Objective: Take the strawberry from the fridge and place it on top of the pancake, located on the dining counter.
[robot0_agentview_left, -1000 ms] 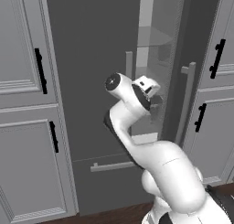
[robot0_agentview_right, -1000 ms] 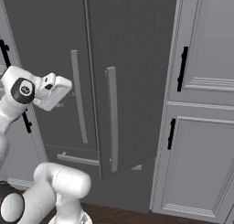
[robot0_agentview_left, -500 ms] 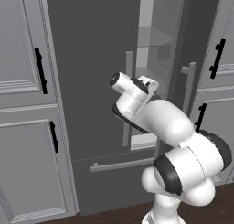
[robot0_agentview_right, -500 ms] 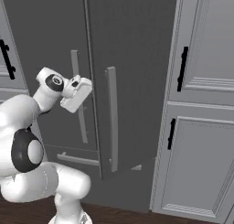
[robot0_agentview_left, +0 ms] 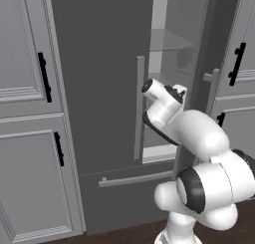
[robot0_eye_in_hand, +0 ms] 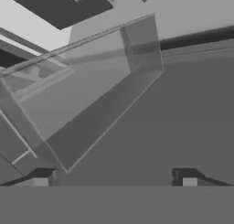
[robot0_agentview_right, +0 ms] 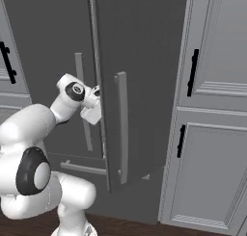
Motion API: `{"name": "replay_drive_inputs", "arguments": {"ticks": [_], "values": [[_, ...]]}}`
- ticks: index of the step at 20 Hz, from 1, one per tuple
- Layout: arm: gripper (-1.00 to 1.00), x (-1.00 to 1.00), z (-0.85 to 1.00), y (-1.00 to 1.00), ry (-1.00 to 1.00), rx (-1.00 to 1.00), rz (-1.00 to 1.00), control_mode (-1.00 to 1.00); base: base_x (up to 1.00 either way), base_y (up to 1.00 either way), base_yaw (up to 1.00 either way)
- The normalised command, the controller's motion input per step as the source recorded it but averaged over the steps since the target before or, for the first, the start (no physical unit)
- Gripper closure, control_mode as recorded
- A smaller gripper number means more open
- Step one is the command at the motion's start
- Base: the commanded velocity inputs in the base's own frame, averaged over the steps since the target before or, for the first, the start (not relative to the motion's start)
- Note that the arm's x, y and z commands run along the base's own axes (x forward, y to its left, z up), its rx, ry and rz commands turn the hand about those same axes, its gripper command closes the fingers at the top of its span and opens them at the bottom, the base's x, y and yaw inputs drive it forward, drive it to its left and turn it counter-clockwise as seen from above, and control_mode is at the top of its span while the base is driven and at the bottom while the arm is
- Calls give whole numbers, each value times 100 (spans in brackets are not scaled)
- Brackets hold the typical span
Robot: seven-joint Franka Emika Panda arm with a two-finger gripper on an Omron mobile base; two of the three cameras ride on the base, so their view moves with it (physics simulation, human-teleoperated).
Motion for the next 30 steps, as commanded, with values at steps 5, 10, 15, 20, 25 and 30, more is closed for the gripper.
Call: {"name": "replay_drive_inputs", "arguments": {"ticks": [5, 10, 15, 20, 25, 30], "values": [[-100, -84, -3, -100, -6, 5, -2, -100, 0, 0, 0], [-100, -59, 0, -100, -3, 11, -7, -100, 0, 0, 0], [-100, -39, 1, -96, -1, 26, -7, -100, 0, 0, 0], [-100, -47, 0, 15, -14, 28, 0, -100, 0, 0, 0], [-100, -27, -3, 100, -7, 23, 11, -100, 0, 0, 0], [-100, 0, 0, 100, -1, 24, 14, -100, 0, 0, 0]]}}
